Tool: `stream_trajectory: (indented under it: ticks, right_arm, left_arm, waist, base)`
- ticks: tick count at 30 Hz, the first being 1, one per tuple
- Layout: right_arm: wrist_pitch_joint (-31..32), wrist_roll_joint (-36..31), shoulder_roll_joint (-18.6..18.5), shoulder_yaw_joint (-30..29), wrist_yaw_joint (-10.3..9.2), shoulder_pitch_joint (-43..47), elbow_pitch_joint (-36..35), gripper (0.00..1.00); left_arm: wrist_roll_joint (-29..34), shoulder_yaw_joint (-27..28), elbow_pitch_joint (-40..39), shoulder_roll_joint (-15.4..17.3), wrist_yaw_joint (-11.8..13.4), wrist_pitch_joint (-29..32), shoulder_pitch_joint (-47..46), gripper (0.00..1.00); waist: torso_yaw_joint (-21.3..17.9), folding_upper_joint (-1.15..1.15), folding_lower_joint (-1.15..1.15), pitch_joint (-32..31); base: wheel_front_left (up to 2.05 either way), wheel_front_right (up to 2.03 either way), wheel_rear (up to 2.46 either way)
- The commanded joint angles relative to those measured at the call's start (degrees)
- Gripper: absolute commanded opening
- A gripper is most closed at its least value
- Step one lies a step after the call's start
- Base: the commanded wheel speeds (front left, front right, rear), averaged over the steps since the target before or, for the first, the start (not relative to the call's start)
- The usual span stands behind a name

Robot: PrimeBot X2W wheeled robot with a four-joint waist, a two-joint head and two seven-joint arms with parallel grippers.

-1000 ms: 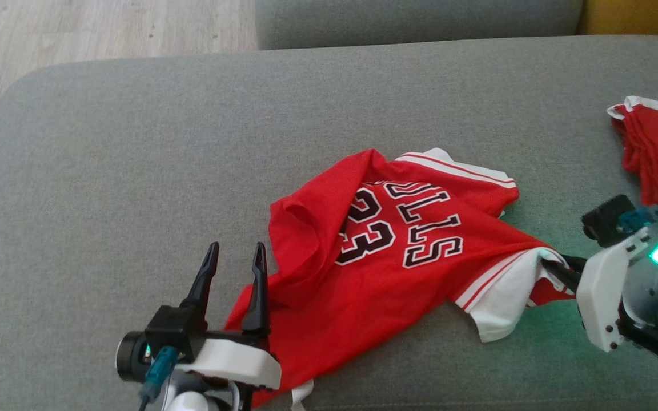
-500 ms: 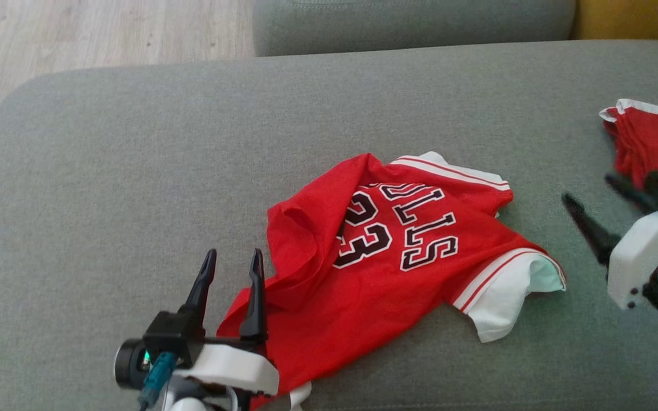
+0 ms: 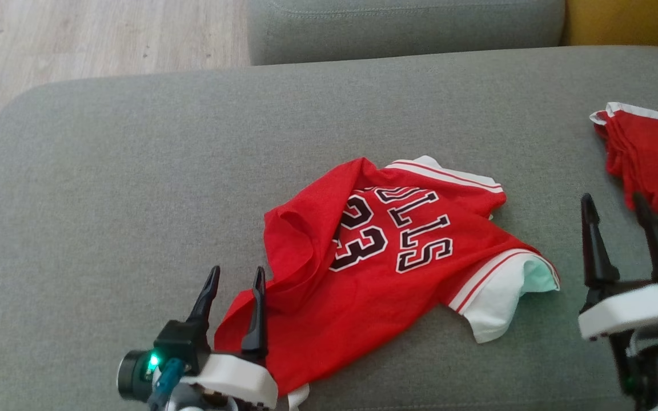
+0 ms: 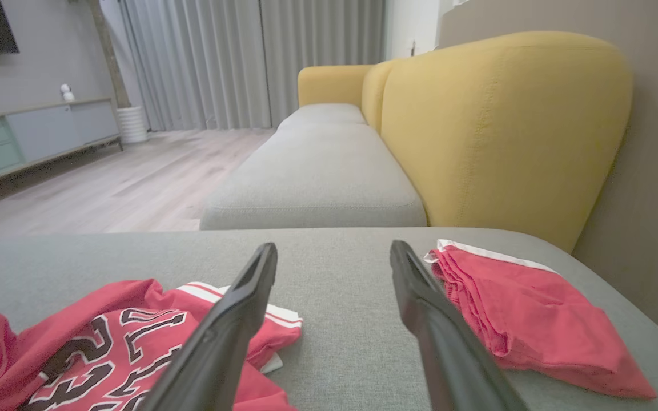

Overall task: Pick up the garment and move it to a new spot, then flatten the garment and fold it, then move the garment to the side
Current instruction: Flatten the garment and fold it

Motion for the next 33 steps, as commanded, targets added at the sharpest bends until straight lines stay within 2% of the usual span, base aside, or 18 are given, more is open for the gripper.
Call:
stream_trajectory:
  ticks: [1,6,15,21,25,30,31,32,33]
  right_arm:
    - [-3.2,-1.1,0.9,0.2,0.39,-0.6,-0.6,1.00]
    - [-12.1,-4.6,4.1,-1.9,0.39,0.5,4.4,1.00]
    - [-14.9,-5.9,5.4,-0.8,0.39,0.3,10.2,1.00]
    - [-15.2,-5.8,5.6,1.3,0.39,-1.5,11.2,1.00]
    - [-15.2,-5.1,5.6,3.5,0.39,-2.4,11.8,1.00]
    - [-15.3,-4.3,5.6,5.2,0.39,-3.2,12.5,1.00]
    - [-15.3,-4.2,5.6,5.4,0.39,-3.4,12.5,1.00]
    - [-15.3,-4.1,5.6,5.6,0.39,-3.6,12.5,1.00]
    - [-15.3,-4.0,5.6,5.8,0.39,-3.8,12.5,1.00]
  left_arm:
    - [0.6,2.2,-0.8,-0.2,-0.4,-0.7,-2.7,1.00]
    - [1.2,2.1,2.9,-0.2,-1.7,-0.7,-3.8,1.00]
    - [0.8,-2.3,11.6,-0.2,-4.1,0.0,-9.4,1.00]
    - [2.3,-5.4,19.2,-0.2,-4.7,7.5,-18.4,1.00]
    - [0.5,-7.2,24.2,-0.2,-5.0,13.3,-22.4,1.00]
    - [-2.4,-9.2,29.6,-0.2,-4.0,17.1,-25.3,1.00]
    - [-2.7,-9.5,30.6,-0.2,-3.7,17.1,-25.9,0.87]
    - [-3.3,-9.6,31.6,-0.2,-3.4,16.8,-26.5,0.00]
    - [-3.9,-9.4,32.3,-0.2,-3.0,16.1,-27.3,0.00]
  waist:
    - [-0.1,0.00,0.00,-0.2]
    - [-0.6,0.00,0.00,-0.7]
    - [-2.3,0.00,0.00,-1.0]
    - [-3.8,0.00,0.00,-0.3]
    - [-5.4,0.00,0.00,0.3]
    - [-6.9,0.00,0.00,1.1]
    - [-7.1,0.00,0.00,1.3]
    - [-7.4,0.00,0.00,1.6]
    - [-7.6,0.00,0.00,1.9]
  base:
    - [0.00,0.00,0.00]
    - [0.00,0.00,0.00]
    - [0.00,0.00,0.00]
    - [0.00,0.00,0.00]
    - [0.00,0.00,0.00]
    - [0.00,0.00,0.00]
    - [0.00,0.00,0.00]
    - [0.00,0.00,0.00]
    - [0.00,0.00,0.00]
